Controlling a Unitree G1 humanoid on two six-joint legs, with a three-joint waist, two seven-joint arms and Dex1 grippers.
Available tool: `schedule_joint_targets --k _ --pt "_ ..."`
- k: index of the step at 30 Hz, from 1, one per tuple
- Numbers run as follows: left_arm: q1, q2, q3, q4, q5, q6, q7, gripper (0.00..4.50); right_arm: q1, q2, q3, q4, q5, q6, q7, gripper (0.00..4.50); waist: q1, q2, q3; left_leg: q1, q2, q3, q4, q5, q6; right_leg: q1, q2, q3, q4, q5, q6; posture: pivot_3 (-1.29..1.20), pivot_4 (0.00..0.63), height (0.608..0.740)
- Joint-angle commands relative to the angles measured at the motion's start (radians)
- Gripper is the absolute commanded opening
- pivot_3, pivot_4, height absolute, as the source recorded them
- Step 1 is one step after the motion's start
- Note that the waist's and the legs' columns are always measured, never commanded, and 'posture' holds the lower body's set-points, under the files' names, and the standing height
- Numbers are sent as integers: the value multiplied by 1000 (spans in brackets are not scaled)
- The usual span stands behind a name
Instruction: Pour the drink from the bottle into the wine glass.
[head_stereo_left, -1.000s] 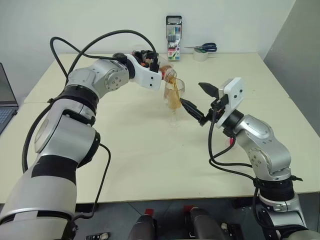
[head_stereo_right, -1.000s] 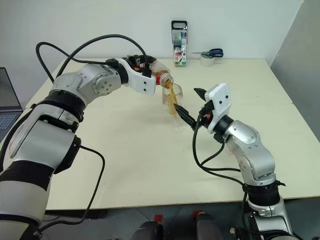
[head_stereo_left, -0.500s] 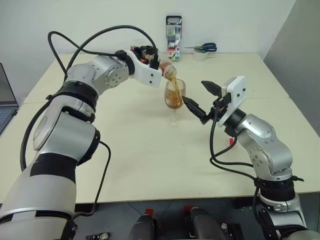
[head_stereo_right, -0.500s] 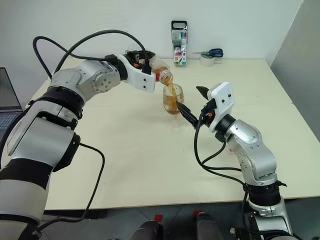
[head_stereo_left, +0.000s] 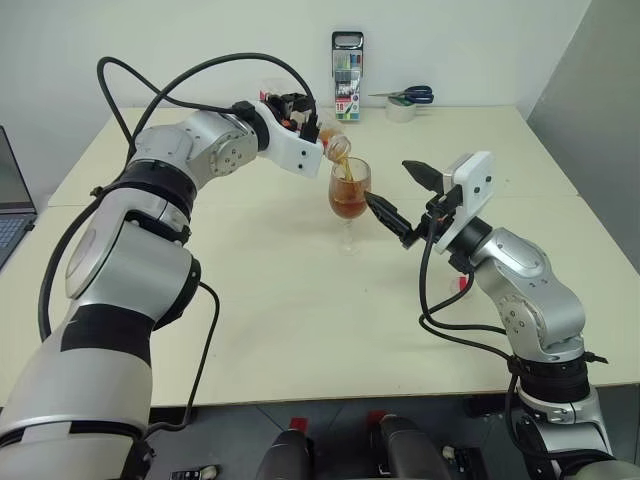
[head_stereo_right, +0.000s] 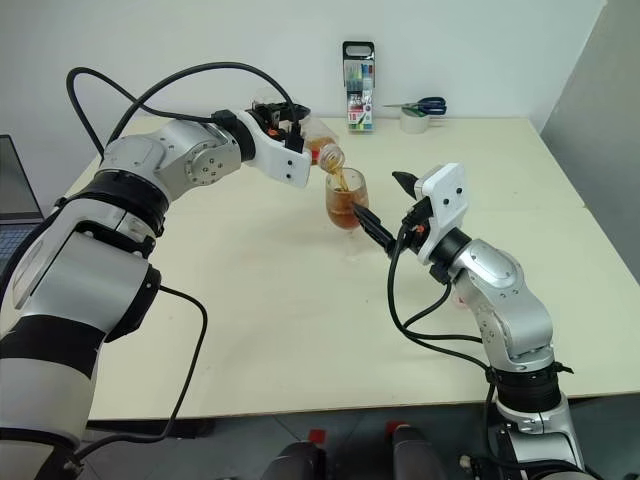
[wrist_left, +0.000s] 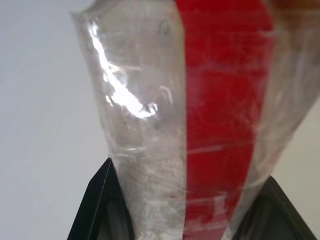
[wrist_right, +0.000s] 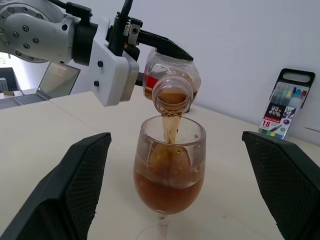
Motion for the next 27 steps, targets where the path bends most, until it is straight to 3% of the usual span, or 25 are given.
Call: schedule_joint_targets --k 1,11,20,22,24,27 --pt "-47 21 16 -5 -19 5 12 1745 -15 5 -19 -21 13 -14 0 4500 0 0 0 0 0 0 0 0 0 0 0 0 0 0 0 0 150 740" --pt "-15 16 83 0 -122 3 -52 1745 -23 1 -26 5 15 -14 5 4500 0 0 0 0 0 0 0 0 0 0 0 0 0 0 0 0 150 740" --pt "66 -16 260 -51 -385 -58 -290 1745 -31 -1 -23 16 26 -1 21 4500 -1 0 0 0 0 1 1 1 -1 0 0 0 1 0 0 0 150 740" --pt "85 -6 267 -76 -390 -65 -281 1745 -36 -1 -20 20 27 0 29 4500 -1 0 0 0 0 0 1 1 -1 0 0 0 1 0 0 0 150 740" --pt "107 -4 305 -91 -434 -33 -293 1745 -41 -3 -15 19 31 4 39 4500 -1 0 0 0 0 1 1 1 -1 0 -1 1 1 0 0 0 150 740" --pt "156 -19 451 -131 -609 118 -346 1745 -35 -15 -12 -12 54 28 61 4500 -4 0 0 0 1 1 1 1 -1 -1 -1 2 4 0 0 0 150 740"
